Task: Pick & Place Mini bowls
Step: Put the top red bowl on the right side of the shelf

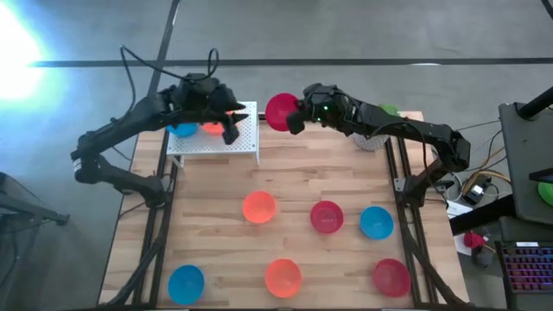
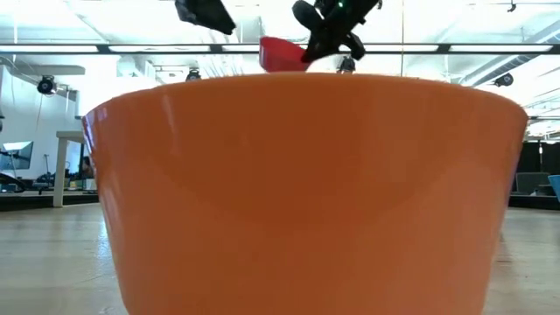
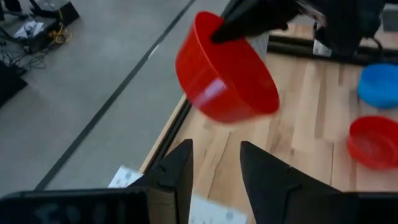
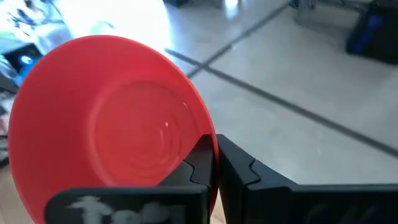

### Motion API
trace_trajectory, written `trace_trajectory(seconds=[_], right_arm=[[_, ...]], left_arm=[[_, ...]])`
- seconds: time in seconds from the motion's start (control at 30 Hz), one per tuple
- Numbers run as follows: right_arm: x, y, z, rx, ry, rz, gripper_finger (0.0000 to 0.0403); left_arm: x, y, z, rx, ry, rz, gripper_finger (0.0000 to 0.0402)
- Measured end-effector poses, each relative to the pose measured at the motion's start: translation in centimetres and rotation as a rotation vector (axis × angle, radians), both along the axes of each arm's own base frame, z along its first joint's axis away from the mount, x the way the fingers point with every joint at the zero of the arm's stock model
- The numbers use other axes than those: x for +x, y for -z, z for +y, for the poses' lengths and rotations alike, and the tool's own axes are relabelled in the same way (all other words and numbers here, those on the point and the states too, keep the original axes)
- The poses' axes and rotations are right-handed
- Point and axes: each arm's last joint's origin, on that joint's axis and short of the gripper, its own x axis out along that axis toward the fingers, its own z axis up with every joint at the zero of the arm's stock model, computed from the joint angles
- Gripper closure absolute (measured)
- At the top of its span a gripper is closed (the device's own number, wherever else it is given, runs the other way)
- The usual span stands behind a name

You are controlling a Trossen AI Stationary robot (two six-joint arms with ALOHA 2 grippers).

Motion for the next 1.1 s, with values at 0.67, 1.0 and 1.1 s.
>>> trace_trajectory(seconds=[0.67,1.0,1.1], right_arm=[[0.5,-0.3,0.9,-0.097,-0.050,0.046,0.0394],[0.4,-0.2,0.8,-0.126,-0.016,0.068,0.0394],[0.4,-0.3,0.8,-0.136,-0.013,0.069,0.0394]], left_arm=[[3.7,0.6,1.5,-0.095,-0.076,-0.172,0.0275],[4.0,0.3,1.3,-0.117,-0.078,-0.216,0.0275],[4.0,0.4,1.3,-0.117,-0.077,-0.213,0.0275]])
